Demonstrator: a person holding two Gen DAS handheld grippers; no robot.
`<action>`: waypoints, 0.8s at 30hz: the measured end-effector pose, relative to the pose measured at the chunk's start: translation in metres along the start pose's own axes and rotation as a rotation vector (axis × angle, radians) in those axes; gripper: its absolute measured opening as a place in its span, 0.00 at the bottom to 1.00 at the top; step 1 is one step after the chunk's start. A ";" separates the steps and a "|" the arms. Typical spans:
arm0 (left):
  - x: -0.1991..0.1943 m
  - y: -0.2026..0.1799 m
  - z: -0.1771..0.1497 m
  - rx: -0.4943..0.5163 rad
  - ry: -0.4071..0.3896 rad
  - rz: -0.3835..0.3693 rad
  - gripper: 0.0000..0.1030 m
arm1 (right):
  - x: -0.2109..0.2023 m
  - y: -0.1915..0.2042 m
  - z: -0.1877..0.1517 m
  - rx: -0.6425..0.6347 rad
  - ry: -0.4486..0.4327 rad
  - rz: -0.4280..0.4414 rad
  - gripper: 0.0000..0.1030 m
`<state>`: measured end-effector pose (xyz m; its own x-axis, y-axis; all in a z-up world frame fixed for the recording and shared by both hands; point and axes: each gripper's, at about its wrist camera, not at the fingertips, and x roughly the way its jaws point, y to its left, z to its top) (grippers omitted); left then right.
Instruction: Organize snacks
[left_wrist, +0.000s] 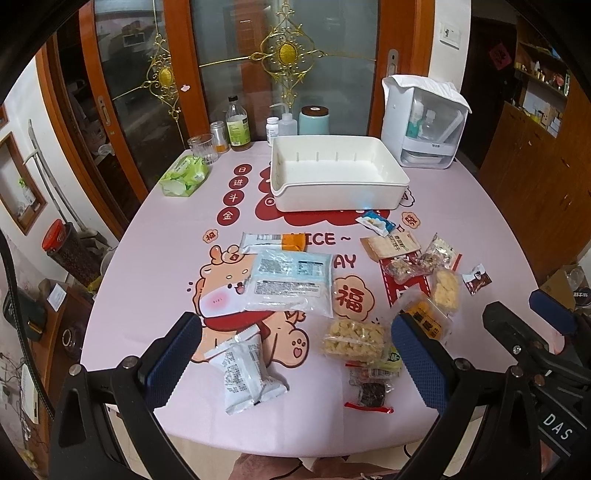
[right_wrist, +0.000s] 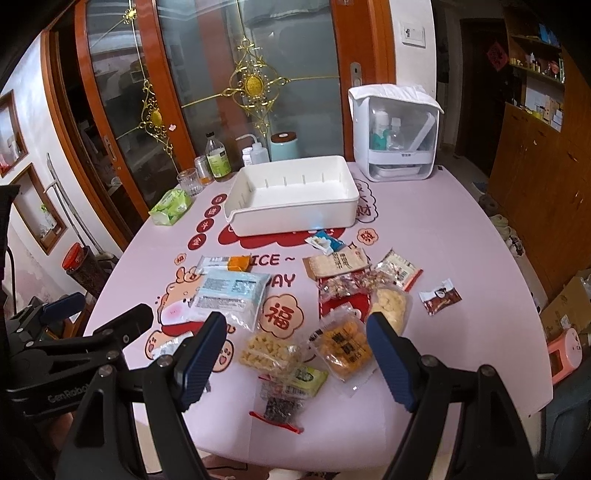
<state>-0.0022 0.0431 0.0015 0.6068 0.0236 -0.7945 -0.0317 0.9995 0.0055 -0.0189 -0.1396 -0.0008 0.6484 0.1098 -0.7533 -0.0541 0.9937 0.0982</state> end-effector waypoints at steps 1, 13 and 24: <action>0.000 0.002 0.002 0.000 -0.001 0.001 0.99 | 0.001 0.001 0.001 0.004 -0.004 0.001 0.77; 0.026 0.061 0.022 -0.043 0.054 -0.004 0.99 | 0.022 0.024 0.014 0.049 0.012 -0.014 0.77; 0.083 0.152 0.012 -0.120 0.134 0.009 0.99 | 0.071 0.043 0.008 0.045 0.122 -0.056 0.77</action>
<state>0.0530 0.1969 -0.0560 0.4954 0.0212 -0.8684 -0.1356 0.9893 -0.0532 0.0307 -0.0896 -0.0445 0.5521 0.0592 -0.8317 0.0150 0.9966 0.0809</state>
